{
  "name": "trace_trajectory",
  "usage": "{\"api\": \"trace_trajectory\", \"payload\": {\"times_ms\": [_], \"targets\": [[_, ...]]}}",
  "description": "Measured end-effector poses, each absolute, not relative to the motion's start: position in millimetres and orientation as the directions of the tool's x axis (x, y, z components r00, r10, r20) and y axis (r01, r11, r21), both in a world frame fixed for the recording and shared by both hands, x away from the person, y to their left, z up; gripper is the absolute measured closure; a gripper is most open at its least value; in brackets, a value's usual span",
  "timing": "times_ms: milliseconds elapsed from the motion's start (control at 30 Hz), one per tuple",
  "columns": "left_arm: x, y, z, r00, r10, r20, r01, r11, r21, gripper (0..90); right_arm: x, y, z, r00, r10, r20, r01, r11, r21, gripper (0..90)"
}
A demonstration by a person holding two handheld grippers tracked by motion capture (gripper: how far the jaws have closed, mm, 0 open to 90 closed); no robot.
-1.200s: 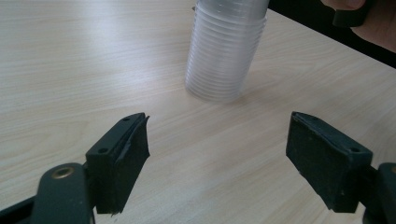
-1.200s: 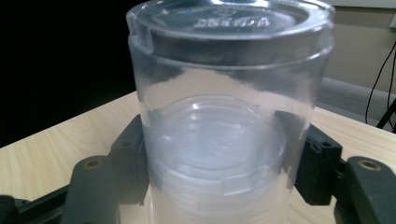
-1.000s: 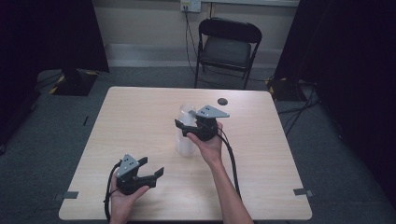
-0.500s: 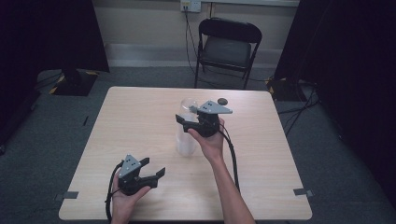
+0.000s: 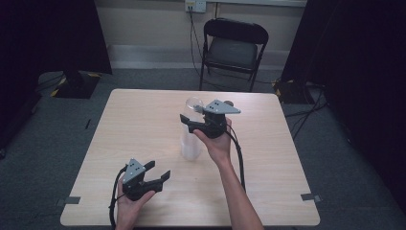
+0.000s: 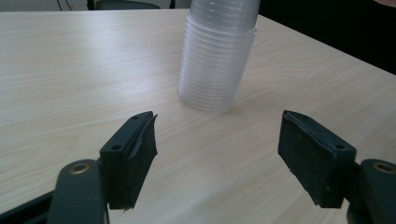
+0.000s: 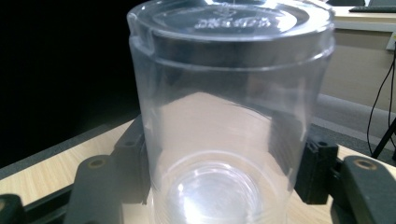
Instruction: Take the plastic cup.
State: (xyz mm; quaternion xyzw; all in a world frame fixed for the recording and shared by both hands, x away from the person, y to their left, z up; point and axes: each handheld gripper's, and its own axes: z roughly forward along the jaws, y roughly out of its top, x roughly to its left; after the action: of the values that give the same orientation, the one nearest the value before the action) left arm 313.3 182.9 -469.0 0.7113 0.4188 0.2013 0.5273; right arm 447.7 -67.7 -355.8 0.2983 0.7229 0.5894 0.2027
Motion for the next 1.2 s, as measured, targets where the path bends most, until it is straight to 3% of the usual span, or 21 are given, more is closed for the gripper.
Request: {"api": "trace_trajectory", "payload": {"times_ms": [433, 533, 900, 1200], "targets": [[315, 182, -469, 0.585, 0.785, -0.203, 0.397, -0.059, 0.916, 33.6, 441, -71, -344, -0.747, 0.661, 0.077, 0.197, 0.109, 0.974, 35.8], [315, 182, -468, 0.582, 0.786, -0.210, 0.416, -0.065, 0.907, 27.9, 439, -74, -342, -0.746, 0.660, 0.081, 0.194, 0.100, 0.976, 36.1], [316, 178, -469, 0.608, 0.766, -0.207, 0.424, -0.093, 0.901, 24.4, 427, -88, -330, -0.746, 0.656, 0.113, 0.191, 0.047, 0.981, 37.2], [313, 176, -468, 0.633, 0.747, -0.203, 0.396, -0.087, 0.914, 30.8, 415, -103, -327, -0.737, 0.670, 0.092, 0.172, 0.054, 0.984, 37.3]]}}
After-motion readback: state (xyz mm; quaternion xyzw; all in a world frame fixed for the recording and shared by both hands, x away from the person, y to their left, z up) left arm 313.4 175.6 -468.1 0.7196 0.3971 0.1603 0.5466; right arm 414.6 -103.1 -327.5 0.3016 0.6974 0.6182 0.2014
